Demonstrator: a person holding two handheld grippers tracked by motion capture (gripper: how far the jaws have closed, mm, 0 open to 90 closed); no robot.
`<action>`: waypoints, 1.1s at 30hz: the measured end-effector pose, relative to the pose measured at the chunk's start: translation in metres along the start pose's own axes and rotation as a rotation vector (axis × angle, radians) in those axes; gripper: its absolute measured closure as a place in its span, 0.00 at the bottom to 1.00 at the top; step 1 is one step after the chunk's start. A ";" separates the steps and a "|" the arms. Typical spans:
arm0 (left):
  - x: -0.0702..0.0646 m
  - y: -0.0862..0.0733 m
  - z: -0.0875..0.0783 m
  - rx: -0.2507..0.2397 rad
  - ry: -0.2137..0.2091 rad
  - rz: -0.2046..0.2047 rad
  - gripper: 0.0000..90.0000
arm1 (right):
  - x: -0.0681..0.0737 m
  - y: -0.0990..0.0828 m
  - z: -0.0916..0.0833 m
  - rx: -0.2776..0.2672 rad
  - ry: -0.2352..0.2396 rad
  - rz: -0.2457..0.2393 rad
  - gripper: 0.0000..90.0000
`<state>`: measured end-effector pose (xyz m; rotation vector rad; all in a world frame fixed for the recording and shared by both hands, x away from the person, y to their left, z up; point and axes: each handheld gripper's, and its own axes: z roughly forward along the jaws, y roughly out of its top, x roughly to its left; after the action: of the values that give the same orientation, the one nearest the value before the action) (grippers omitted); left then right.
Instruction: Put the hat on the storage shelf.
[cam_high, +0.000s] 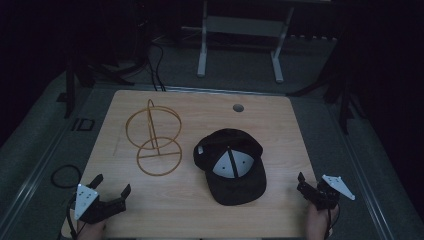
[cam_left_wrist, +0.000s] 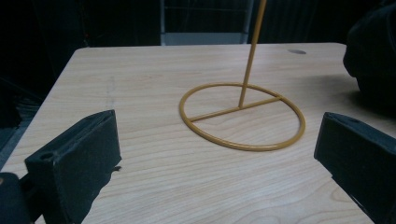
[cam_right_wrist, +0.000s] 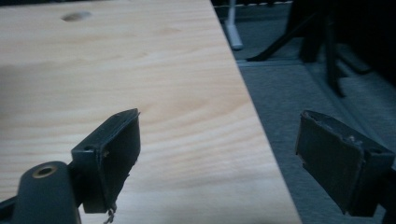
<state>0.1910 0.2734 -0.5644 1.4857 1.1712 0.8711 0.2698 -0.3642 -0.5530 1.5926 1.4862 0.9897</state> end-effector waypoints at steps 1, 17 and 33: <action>0.000 0.000 0.000 0.001 -0.004 0.004 0.01 | 0.001 0.003 -0.001 -0.001 0.017 0.002 0.16; -0.009 0.001 0.001 0.008 -0.085 0.029 0.01 | 0.032 0.078 -0.029 -0.039 0.305 -0.132 0.14; -0.014 0.004 0.001 0.072 -0.121 -0.007 0.01 | 0.085 0.117 -0.035 -0.031 0.583 -0.289 0.16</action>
<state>0.1892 0.2594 -0.5601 1.5692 1.1275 0.7301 0.2919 -0.2866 -0.4278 1.0616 2.0047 1.3626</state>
